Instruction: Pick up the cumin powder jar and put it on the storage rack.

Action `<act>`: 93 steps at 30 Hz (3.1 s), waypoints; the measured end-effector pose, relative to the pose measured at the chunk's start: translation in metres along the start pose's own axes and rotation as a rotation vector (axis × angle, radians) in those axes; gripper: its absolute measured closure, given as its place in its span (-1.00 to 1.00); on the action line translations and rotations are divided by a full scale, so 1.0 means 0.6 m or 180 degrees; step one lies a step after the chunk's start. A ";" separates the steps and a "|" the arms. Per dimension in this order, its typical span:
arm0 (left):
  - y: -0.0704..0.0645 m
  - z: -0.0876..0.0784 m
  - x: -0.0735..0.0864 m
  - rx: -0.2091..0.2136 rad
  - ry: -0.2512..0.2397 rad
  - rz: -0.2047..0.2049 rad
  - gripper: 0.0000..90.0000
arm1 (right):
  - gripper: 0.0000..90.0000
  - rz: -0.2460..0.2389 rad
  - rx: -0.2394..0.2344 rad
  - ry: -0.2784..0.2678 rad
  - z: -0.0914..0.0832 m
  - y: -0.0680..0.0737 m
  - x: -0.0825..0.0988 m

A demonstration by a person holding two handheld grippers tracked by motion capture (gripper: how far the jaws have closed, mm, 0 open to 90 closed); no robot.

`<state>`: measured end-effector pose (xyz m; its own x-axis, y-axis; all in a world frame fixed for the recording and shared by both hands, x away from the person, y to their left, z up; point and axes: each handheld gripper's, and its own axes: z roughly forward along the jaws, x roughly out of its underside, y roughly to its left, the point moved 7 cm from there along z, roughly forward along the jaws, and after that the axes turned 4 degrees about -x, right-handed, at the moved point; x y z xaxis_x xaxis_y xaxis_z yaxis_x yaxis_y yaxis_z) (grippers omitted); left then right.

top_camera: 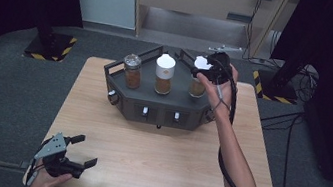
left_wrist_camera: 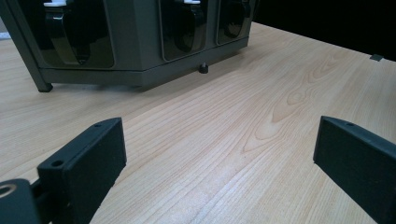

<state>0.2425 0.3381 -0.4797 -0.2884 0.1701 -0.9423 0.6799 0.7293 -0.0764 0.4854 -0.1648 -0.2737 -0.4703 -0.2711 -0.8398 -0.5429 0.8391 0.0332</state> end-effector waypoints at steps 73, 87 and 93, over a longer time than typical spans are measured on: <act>0.003 0.003 0.001 0.0004 0.0004 -0.0042 -0.97 | -0.81 -0.0276 -0.0293 -0.0612 -0.117 0.034 0.001; 0.002 0.001 0.001 0.0010 0.0006 -0.0026 -0.97 | -0.86 -0.0391 -0.0424 -0.0810 -0.164 0.052 0.059; 0.001 0.001 0.001 0.0001 -0.0003 -0.0023 -0.97 | -0.90 -0.0346 -0.0490 -0.0859 -0.192 0.050 0.106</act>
<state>0.2431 0.3385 -0.4806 -0.2927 0.1643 -0.9420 0.6780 0.7303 -0.0833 0.3590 -0.2111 -0.2633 -0.2137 -0.2033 -0.9555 -0.6883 0.7254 -0.0004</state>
